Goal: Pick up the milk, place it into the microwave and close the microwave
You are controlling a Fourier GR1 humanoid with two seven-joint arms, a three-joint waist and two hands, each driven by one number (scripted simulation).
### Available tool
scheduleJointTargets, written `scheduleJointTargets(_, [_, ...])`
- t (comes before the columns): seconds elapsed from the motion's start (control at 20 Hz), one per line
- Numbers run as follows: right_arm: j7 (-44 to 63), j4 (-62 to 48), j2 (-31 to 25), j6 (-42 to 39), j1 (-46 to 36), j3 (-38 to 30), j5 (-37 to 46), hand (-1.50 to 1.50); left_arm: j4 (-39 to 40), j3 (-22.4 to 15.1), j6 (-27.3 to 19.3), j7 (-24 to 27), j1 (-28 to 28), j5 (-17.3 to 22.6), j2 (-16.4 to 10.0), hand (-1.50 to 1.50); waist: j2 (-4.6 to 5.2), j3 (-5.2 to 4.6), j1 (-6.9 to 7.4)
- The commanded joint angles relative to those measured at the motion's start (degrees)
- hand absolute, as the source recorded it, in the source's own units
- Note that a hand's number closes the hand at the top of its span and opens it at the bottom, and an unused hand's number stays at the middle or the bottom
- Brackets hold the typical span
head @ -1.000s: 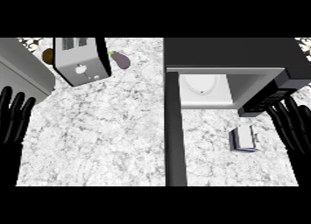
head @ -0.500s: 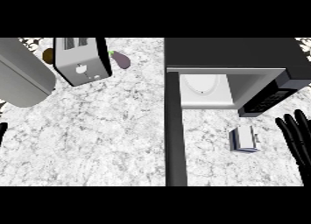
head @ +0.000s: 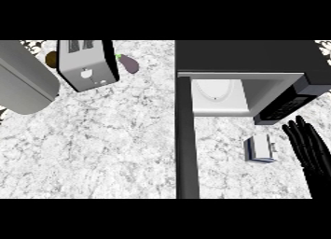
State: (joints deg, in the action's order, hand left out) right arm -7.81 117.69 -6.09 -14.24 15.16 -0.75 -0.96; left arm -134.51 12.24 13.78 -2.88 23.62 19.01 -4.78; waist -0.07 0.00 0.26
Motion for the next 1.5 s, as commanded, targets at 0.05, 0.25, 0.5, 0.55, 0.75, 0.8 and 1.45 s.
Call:
scheduleJointTargets(0.05, [-5.3,-8.5,-0.1,-0.5,-1.2,-3.6,-0.3,-1.5,0.1,7.7,4.2,-0.1,2.2,7.4,-2.4,-1.5,0.0,0.0,0.13])
scheduleJointTargets(0.25, [-6.7,-12.1,0.4,0.2,-1.1,-5.2,0.3,-1.5,-3.9,4.8,3.9,-2.2,3.6,4.3,0.5,-1.5,0.0,0.01,0.04])
scheduleJointTargets(0.5, [-9.8,-22.0,-0.3,1.6,-6.4,-8.4,1.4,-1.5,0.7,7.5,8.4,0.9,4.3,5.8,1.0,-1.5,0.02,0.0,0.1])
scheduleJointTargets(0.55, [-12.5,-22.1,-1.2,0.6,-3.6,-9.0,1.9,-1.5,-3.0,7.1,9.9,1.8,8.9,6.2,3.0,-1.5,-0.04,0.0,0.23])
scheduleJointTargets(0.75, [-19.4,-35.3,-0.9,3.9,-8.7,-9.8,6.7,-1.5,-0.9,7.1,7.5,-1.1,2.8,5.2,2.0,-1.5,0.09,0.03,0.18])
scheduleJointTargets(0.8, [-18.6,-34.7,-2.6,2.0,-8.6,-11.4,4.4,-1.5,-0.1,9.5,11.3,2.9,7.0,5.8,3.6,-1.5,0.01,0.0,0.3])
scheduleJointTargets(1.45, [-38.8,-66.5,-7.0,-0.9,-20.1,-14.3,7.0,-1.5,0.0,11.4,11.5,-0.7,3.6,8.8,2.8,-1.5,0.12,0.05,0.35])
